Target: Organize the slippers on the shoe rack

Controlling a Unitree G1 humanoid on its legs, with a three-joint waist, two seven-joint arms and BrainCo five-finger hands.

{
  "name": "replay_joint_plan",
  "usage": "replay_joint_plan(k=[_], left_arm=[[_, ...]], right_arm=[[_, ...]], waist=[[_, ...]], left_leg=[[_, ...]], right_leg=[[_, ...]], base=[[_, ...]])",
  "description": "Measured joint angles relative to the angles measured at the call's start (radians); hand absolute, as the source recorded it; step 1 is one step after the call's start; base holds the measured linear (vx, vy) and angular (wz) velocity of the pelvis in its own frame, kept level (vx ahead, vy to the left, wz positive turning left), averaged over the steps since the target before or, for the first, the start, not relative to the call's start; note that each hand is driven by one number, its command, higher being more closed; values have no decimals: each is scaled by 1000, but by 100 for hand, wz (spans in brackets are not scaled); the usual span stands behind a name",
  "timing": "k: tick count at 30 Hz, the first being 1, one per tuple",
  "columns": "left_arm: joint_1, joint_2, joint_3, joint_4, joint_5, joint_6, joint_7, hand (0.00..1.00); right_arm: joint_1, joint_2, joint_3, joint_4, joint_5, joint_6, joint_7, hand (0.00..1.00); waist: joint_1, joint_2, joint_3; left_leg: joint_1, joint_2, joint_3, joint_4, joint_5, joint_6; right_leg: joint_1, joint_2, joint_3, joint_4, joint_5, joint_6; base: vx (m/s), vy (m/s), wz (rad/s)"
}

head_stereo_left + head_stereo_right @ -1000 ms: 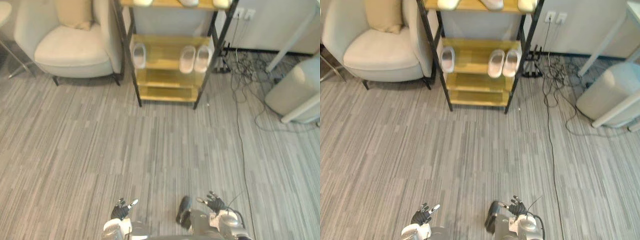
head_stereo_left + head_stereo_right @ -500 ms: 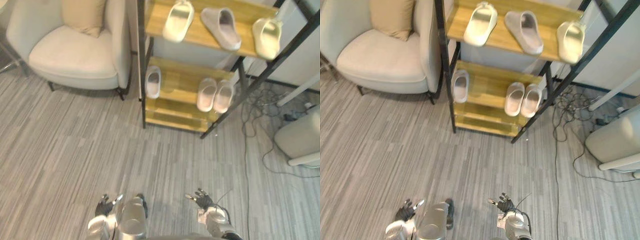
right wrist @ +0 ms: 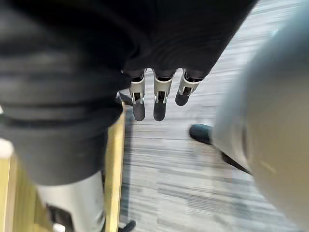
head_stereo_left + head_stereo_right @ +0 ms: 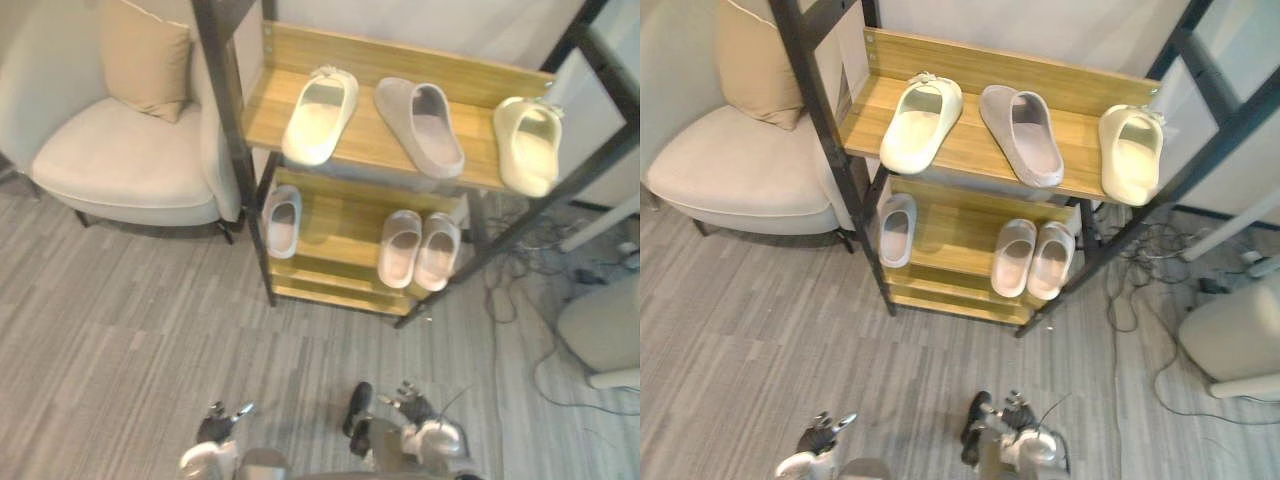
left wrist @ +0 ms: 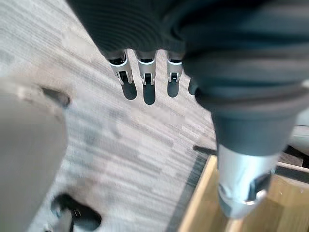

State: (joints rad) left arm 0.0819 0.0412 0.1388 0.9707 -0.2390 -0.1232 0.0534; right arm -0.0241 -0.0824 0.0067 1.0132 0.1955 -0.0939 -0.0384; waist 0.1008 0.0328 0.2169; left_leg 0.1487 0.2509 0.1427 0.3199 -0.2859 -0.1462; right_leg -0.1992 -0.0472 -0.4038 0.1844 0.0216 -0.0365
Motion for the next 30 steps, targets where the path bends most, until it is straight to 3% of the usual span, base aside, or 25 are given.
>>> replay_joint_plan(k=[2,3,5,8,10,11,13,17,26,30], left_arm=[[-14,-1,-1,2,2,2,-1,0],[-15,0,-1,2,2,1,-1,0],[-16,3,-1,-12,2,0,-2,0],[-21,7,-1,-30,2,-1,-1,0],[-24,6,-2,-27,-1,-1,-2,0],[-23,20,-3,-22,2,0,1,0],[-25,34,-5,-13,-4,1,1,0],[-26,52,-9,-1,0,2,2,0],[-21,41,-23,32,14,4,1,0],[-21,34,-45,36,34,3,2,0]], right_arm=[[6,-3,1,13,1,3,-1,0],[7,1,5,28,1,4,-1,0],[9,-1,6,28,1,4,-3,0],[-7,4,6,27,2,4,-4,0],[-2,1,3,29,2,4,-7,0],[5,19,10,20,2,4,-6,0],[27,40,9,25,1,4,-6,0],[19,44,9,22,1,0,-3,0],[49,30,0,21,-1,-4,-11,0],[79,34,6,-19,-13,-9,-22,0]], waist=[[1,-3,3],[2,-11,7],[6,-19,9],[10,-29,14],[15,-19,14],[17,-44,5],[15,-74,-1],[15,-71,3],[0,-54,-31],[-7,-63,-51]], left_leg=[[-105,42,-18,280,76,-4],[-152,65,-7,409,66,-5],[-221,68,34,491,-8,0],[-312,29,61,359,-50,23],[-318,-27,23,108,51,31],[-283,-70,34,52,69,38],[-280,-106,35,56,70,43],[-227,-137,27,64,54,71],[-130,-144,31,-98,77,66],[-110,-150,35,-141,101,63]], right_leg=[[82,14,-15,-35,-33,-8],[139,24,-15,-69,-40,-11],[209,28,0,-113,-49,-6],[232,5,32,-120,-55,20],[240,-17,73,-119,-59,69],[238,-37,89,-140,-50,90],[248,-68,94,-163,-51,102],[306,-77,115,-194,-49,99],[327,-65,133,-220,-50,100],[326,-68,138,-221,-49,101]], base=[[525,-244,28],[432,-160,13],[288,-4,-10],[202,128,-33],[199,240,-43],[177,185,-22],[188,148,1],[158,68,-12],[55,-35,-11],[-21,-8,-1]])
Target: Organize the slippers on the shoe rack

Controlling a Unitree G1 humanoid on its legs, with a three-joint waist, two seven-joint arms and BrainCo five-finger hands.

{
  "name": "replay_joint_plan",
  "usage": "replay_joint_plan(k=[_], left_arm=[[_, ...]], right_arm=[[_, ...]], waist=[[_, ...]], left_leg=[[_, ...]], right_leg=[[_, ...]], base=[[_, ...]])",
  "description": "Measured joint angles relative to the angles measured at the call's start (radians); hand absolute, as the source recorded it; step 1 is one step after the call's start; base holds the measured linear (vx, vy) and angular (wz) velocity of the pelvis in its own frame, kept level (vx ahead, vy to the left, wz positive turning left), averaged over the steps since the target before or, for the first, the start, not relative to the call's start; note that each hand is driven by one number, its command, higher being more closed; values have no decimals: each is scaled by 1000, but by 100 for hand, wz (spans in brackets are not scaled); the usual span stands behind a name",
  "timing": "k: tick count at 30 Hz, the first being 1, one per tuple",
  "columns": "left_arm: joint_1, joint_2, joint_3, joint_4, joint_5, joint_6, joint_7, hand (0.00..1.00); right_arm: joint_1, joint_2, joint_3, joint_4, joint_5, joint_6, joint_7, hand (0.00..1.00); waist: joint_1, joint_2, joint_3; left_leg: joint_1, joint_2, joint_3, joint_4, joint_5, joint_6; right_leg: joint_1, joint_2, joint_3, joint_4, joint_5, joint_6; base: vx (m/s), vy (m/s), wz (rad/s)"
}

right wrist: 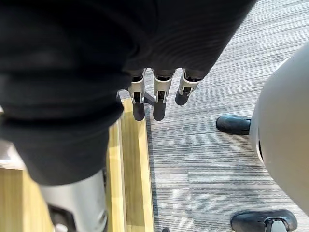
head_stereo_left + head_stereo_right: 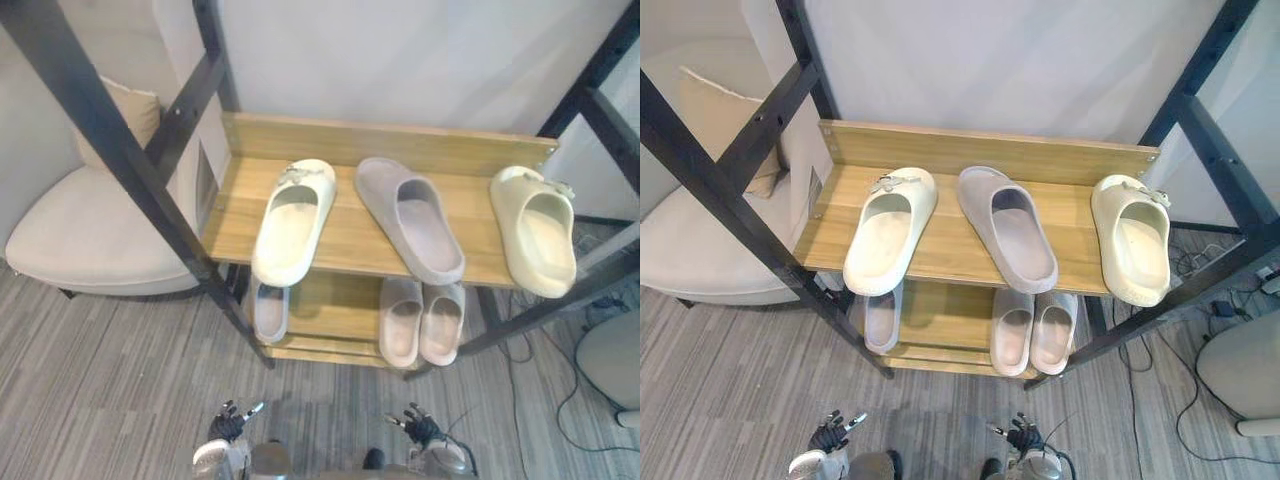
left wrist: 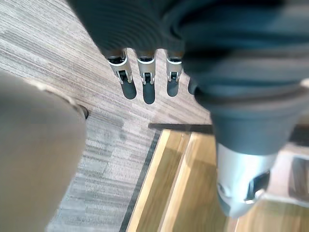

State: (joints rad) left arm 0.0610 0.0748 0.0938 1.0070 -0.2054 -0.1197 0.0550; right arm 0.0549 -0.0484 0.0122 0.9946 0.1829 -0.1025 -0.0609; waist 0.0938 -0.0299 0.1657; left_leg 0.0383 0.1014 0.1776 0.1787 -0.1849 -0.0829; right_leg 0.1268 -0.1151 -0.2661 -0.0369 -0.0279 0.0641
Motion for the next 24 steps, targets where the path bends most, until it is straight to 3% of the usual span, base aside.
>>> replay_joint_plan(k=[3,8,11,15,24], left_arm=[[0,0,-5,4,7,0,2,0],[24,9,-6,2,9,0,7,0],[29,19,-21,1,15,0,8,0],[30,31,-42,1,36,0,9,0],[36,35,-56,1,57,-2,1,0]], right_arm=[[40,-1,18,-82,-28,-2,-4,0],[218,-4,71,-555,-103,-9,-34,0],[276,-4,65,-736,-146,-21,-47,0],[355,8,63,-916,-184,-27,-60,0],[343,7,-28,-1206,-228,-59,-80,0]], waist=[[-6,-4,-7],[-39,-15,-25],[-52,-24,-27],[-57,-36,-34],[-76,-33,-33]], left_leg=[[5,-4,-1,-19,13,-1],[20,-6,22,-38,23,0],[33,-7,38,-39,23,0],[36,-8,51,-39,23,0],[43,-12,75,-39,21,1]], right_leg=[[-4,-3,0,0,3,4],[-23,-4,30,2,16,11],[-23,-4,56,0,24,12],[-28,-5,69,-5,36,15],[-33,-6,105,-20,58,17]], base=[[-46,-11,0],[-57,5,-14],[-47,20,-23],[-29,9,-12],[-18,6,-10]])
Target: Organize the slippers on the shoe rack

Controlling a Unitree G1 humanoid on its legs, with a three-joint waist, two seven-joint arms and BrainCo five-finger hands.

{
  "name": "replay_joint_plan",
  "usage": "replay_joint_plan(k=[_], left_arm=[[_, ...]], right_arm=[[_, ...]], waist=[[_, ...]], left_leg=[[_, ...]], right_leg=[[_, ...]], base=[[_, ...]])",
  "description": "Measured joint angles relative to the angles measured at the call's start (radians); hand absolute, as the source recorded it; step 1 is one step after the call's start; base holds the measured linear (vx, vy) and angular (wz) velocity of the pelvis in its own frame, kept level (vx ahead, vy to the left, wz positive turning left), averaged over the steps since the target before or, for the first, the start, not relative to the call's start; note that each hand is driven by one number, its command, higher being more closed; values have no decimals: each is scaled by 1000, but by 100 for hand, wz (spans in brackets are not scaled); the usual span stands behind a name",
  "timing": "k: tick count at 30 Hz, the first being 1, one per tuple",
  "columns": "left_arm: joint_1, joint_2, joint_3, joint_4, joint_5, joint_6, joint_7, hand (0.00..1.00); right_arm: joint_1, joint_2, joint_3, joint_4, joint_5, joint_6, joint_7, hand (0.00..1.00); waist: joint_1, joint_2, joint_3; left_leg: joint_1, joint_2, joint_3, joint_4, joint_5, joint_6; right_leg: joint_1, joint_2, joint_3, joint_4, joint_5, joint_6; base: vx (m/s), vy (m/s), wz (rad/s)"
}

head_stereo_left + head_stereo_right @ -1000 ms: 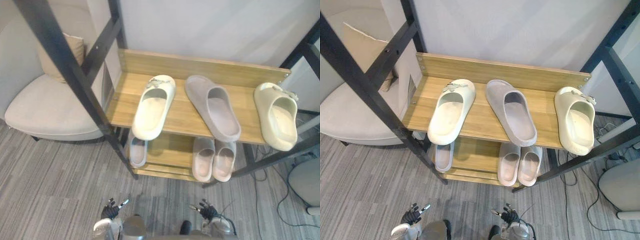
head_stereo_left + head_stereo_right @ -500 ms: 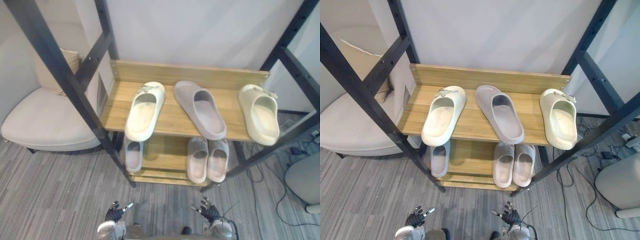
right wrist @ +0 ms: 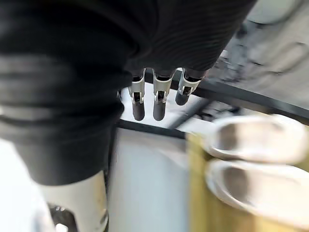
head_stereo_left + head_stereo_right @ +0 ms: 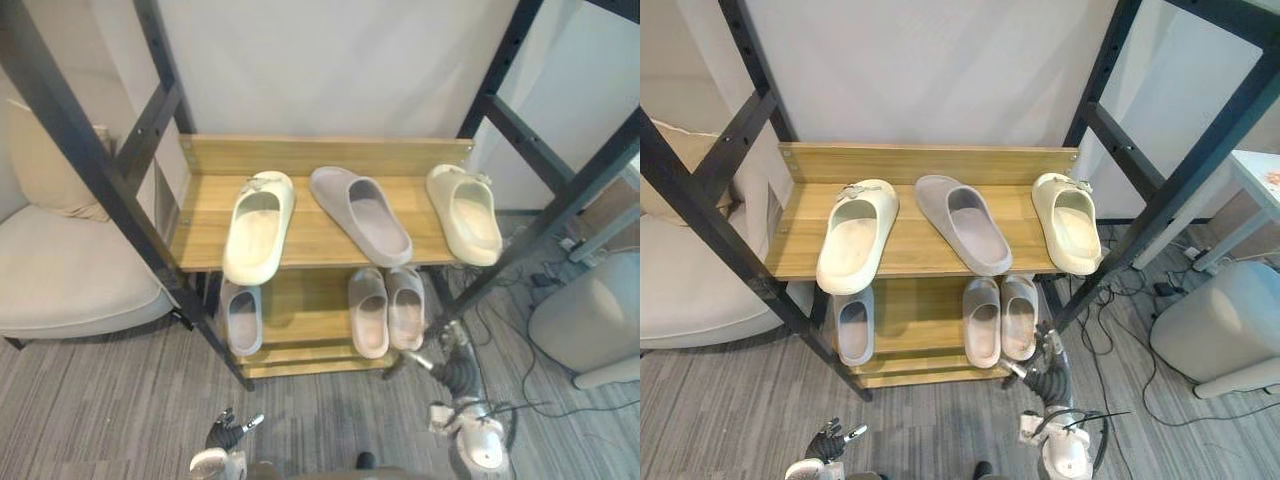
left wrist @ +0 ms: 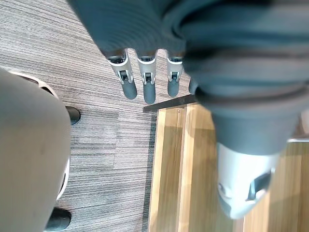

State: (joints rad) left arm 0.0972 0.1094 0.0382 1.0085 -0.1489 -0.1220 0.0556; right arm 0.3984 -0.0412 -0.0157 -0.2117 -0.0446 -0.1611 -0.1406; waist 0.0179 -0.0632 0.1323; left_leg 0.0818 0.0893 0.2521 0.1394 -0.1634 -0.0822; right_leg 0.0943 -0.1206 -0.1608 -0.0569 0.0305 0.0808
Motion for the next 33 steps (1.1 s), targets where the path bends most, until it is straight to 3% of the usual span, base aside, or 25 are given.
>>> replay_joint_plan(k=[4,9,14,21,25,33], left_arm=[[4,5,-19,0,3,-2,-7,0],[4,4,-19,-2,11,-2,-22,0],[4,-5,-20,-6,13,-2,-41,0],[5,-6,-20,-9,20,-2,-50,0],[6,-6,-28,-22,20,-2,-60,0],[6,-6,-29,-27,19,-4,-61,0]], right_arm=[[-63,-9,-52,-59,-35,-12,-16,0],[-211,-85,-130,-90,-36,-32,-44,0],[-315,-141,-182,-89,-32,-38,-63,0],[-443,-240,-178,2,9,-39,-51,0],[-530,-301,-163,100,25,-36,-23,0],[-686,-393,-54,271,47,-23,22,0]], waist=[[-10,3,0],[-10,9,-2],[-6,32,-11],[-4,32,-13],[13,27,-13],[22,18,-13]], left_leg=[[4,-3,3,3,-9,0],[0,-7,2,4,-16,3],[-27,-9,-20,8,-19,8],[-45,-10,-54,13,-18,9],[-45,-12,-56,12,-17,11],[-49,-23,-74,-13,2,20]], right_leg=[[0,-2,9,0,2,2],[-5,-4,10,0,2,2],[-20,-5,-7,-2,2,2],[-10,-5,-45,-2,2,2],[-10,-7,-48,-2,2,2],[-21,-13,-70,-2,2,2]], base=[[4,8,-9],[8,0,1],[46,-4,7],[29,-9,14],[-2,0,1],[-16,-6,6]])
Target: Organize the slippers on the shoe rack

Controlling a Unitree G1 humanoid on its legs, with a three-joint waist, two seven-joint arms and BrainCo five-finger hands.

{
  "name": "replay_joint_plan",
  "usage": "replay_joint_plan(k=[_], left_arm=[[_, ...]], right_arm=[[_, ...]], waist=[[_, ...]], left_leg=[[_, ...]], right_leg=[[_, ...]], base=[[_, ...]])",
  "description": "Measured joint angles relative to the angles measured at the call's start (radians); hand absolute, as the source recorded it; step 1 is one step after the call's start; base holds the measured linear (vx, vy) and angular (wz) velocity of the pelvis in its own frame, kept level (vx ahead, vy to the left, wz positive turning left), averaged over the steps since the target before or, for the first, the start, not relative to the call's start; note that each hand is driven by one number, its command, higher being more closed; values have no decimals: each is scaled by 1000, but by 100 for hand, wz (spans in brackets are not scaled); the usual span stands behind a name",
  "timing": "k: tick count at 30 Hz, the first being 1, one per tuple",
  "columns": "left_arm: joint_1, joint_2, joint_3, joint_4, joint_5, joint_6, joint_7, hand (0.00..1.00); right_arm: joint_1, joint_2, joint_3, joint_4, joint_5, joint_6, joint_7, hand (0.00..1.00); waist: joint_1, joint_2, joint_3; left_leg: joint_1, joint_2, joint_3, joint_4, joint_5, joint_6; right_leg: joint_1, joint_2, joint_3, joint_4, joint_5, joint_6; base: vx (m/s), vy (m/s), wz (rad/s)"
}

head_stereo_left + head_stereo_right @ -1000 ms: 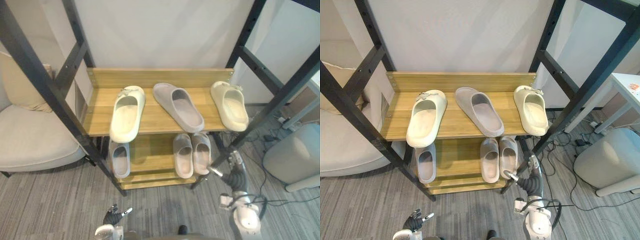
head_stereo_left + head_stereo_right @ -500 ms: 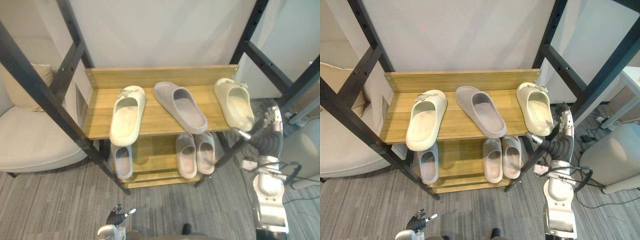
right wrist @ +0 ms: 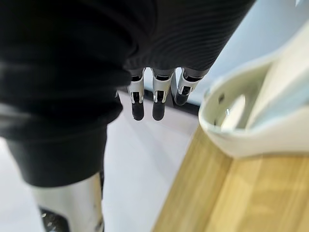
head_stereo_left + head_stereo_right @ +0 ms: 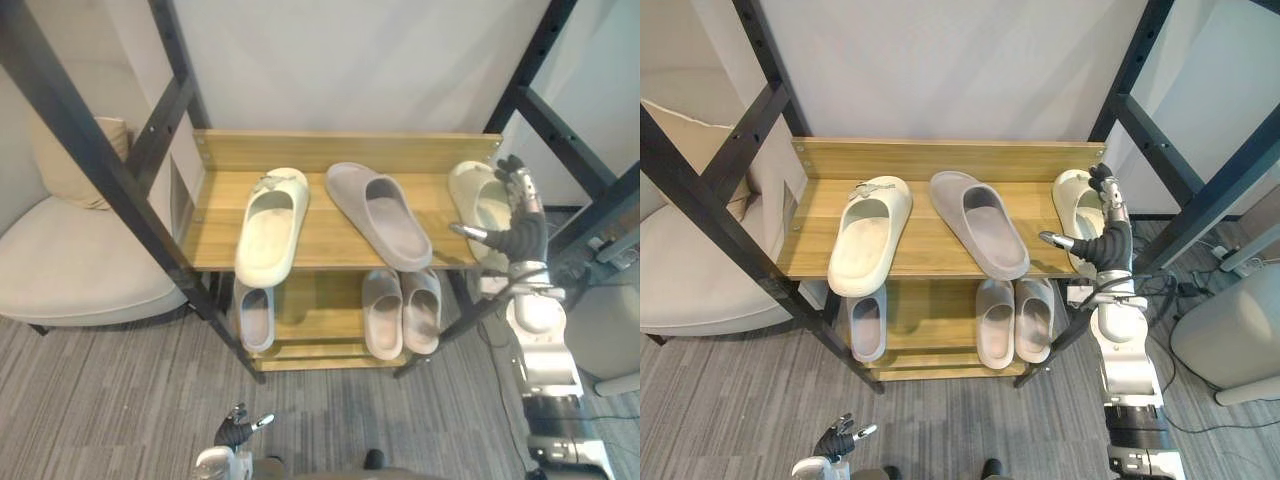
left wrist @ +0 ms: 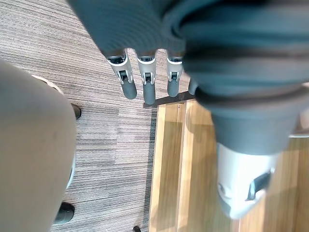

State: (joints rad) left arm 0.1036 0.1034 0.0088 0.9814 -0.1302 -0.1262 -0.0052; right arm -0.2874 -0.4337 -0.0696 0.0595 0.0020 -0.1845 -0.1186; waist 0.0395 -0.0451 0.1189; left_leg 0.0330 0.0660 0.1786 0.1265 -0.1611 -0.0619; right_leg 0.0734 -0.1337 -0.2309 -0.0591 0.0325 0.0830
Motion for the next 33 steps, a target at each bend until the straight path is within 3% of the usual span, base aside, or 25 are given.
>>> replay_joint_plan(k=[6,15,18,26,33], left_arm=[[-1,9,0,-10,-2,-10,0,0],[-1,15,0,-17,-13,-18,-1,0],[-2,24,1,-26,-32,-20,-1,0],[-15,28,0,-40,-53,-21,-3,0],[-17,34,1,-48,-71,-23,-3,0]], right_arm=[[-133,-49,90,141,0,23,33,0],[-304,-86,232,289,-2,50,77,0],[-365,-86,274,343,-3,59,82,0],[-538,-87,323,507,-41,84,102,0],[-576,-86,316,545,-39,92,96,0]], waist=[[14,-24,5],[23,-36,11],[30,-52,21],[64,-66,43],[68,-75,64]], left_leg=[[0,-13,-7,-29,20,8],[0,-21,-19,-62,45,28],[-1,-26,-22,-83,61,31],[-8,-27,-27,-134,106,26],[2,-29,-39,-180,140,24]], right_leg=[[-4,-10,-13,0,3,-3],[-7,-10,-37,-16,65,-23],[-14,-12,-41,-17,76,-21],[-41,-10,-68,-18,77,-23],[-44,-9,-86,-18,76,-23]], base=[[-9,0,4],[-13,14,4],[-31,10,2],[-30,-26,2],[-35,-21,4]])
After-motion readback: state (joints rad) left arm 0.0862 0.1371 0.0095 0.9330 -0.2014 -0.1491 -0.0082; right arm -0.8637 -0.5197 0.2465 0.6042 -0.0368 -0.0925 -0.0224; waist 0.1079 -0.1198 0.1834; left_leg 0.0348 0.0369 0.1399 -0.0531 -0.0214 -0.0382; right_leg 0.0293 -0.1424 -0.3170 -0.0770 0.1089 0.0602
